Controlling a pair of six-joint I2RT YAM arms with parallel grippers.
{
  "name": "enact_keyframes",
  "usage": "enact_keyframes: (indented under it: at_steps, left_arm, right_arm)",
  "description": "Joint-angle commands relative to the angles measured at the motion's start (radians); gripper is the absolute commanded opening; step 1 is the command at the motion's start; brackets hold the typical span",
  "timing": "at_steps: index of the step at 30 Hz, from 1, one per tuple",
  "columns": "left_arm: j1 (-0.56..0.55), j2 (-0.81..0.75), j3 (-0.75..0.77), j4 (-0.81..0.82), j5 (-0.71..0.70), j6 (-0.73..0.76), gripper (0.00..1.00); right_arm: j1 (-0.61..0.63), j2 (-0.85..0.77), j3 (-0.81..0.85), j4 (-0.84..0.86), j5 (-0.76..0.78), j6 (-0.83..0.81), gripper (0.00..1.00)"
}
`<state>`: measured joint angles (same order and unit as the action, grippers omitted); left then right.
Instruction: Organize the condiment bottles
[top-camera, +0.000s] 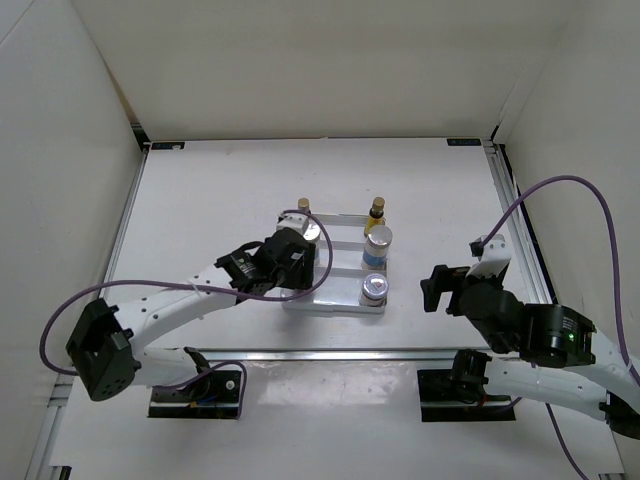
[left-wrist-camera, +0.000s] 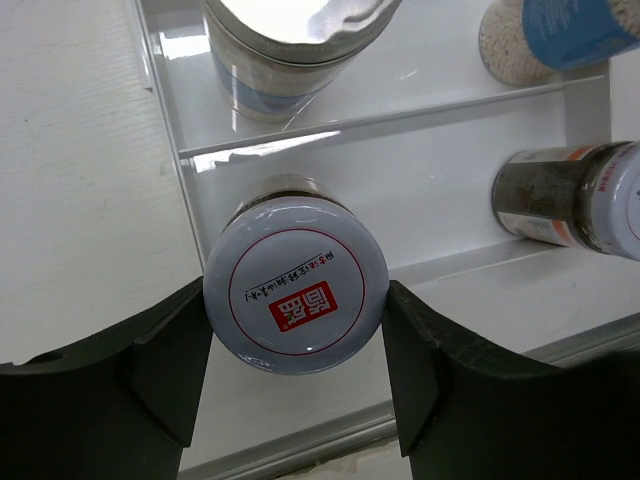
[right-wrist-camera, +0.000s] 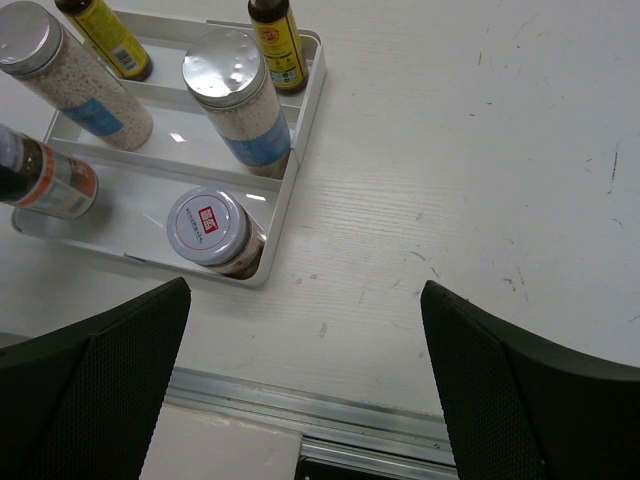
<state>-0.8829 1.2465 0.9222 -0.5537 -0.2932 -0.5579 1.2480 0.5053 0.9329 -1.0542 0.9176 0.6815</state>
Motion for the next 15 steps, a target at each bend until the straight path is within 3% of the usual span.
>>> enact_keyframes:
  at_steps: [1,7,10,15]
  left_arm:
    - [-0.019,0.005,0.012,0.117,0.003,0.007,0.23]
    - [-0.019,0.051,-0.006,0.117,-0.009,0.007,0.62]
    - [-0.019,0.060,-0.006,0.117,0.000,0.007,0.74]
    - [-0.019,0.071,0.004,0.117,0.000,0.007,0.84]
  right_arm:
    - [0.005,-0.008,0.015,-0.007,0.030,0.009,0.99]
    - [0.005,-0.008,0.015,-0.017,0.030,0.018,0.99]
    - [0.005,-0.008,0.015,-0.017,0.030,0.018,0.99]
    - [0.005,0.022,0.015,-0.027,0.030,0.036,0.99]
